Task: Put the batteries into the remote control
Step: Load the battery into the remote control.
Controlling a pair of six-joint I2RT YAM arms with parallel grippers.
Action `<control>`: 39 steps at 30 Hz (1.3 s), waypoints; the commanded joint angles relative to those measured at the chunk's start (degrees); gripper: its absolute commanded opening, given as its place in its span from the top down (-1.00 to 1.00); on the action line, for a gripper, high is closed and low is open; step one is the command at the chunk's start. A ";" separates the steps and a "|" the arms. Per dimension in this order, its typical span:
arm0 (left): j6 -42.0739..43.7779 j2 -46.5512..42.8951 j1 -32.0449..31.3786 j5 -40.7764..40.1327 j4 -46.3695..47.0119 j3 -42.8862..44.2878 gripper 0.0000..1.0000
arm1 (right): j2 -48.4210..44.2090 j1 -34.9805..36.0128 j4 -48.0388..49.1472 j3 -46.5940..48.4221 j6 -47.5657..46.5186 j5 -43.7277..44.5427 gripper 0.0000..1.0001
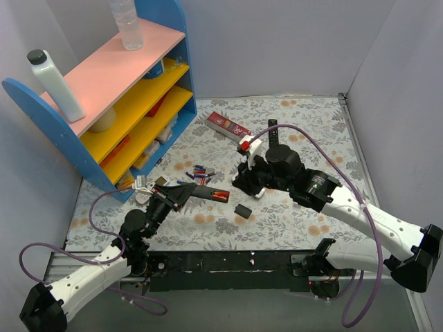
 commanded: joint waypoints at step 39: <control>-4.22 1.18 -0.34 1.62 3.68 -8.29 1.00 | -2.12 -3.41 11.30 -9.78 7.80 -14.51 0.66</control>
